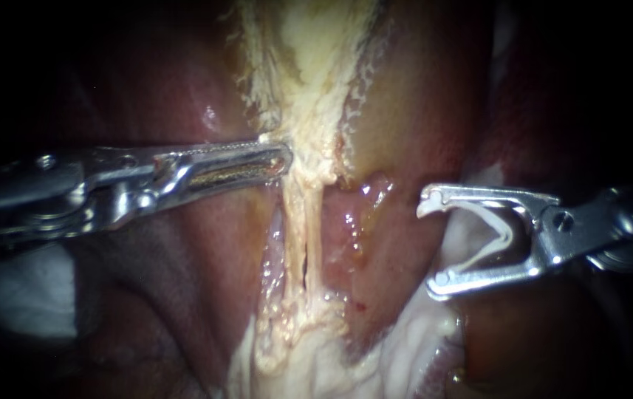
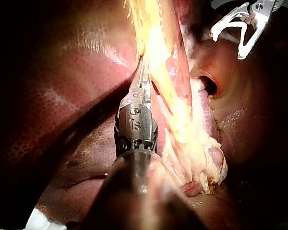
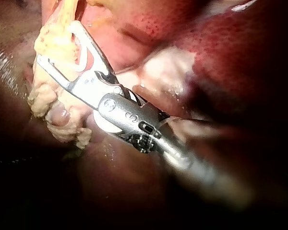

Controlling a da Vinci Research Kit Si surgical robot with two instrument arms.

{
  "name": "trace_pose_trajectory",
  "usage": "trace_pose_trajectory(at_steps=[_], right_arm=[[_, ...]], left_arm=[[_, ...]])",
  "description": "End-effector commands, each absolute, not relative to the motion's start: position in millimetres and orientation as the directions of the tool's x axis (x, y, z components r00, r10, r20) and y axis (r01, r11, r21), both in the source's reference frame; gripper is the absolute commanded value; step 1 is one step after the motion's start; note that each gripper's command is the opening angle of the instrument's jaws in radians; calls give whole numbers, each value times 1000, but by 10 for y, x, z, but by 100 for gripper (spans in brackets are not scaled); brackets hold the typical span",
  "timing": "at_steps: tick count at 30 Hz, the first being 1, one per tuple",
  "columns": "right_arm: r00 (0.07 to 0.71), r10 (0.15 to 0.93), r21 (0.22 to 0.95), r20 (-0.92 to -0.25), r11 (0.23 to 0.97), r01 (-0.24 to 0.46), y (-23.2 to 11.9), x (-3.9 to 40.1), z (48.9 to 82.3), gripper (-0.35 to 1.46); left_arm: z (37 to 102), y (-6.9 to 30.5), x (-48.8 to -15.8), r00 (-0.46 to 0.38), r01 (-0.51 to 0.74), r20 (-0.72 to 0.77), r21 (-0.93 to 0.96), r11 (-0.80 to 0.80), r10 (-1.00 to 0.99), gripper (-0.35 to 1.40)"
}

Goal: Grabbing gallbladder

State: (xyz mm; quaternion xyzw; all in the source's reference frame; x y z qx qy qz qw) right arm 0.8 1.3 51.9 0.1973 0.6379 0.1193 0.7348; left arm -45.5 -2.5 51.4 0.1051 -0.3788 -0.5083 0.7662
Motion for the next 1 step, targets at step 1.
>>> trace_pose_trajectory(at_steps=[1], right_arm=[[158, 427, 442, -890, 894, 76, 13, 8, 519, 57]], left_arm=[[513, -25, -455, 196, 699, 474, 546, 461, -858, -35]])
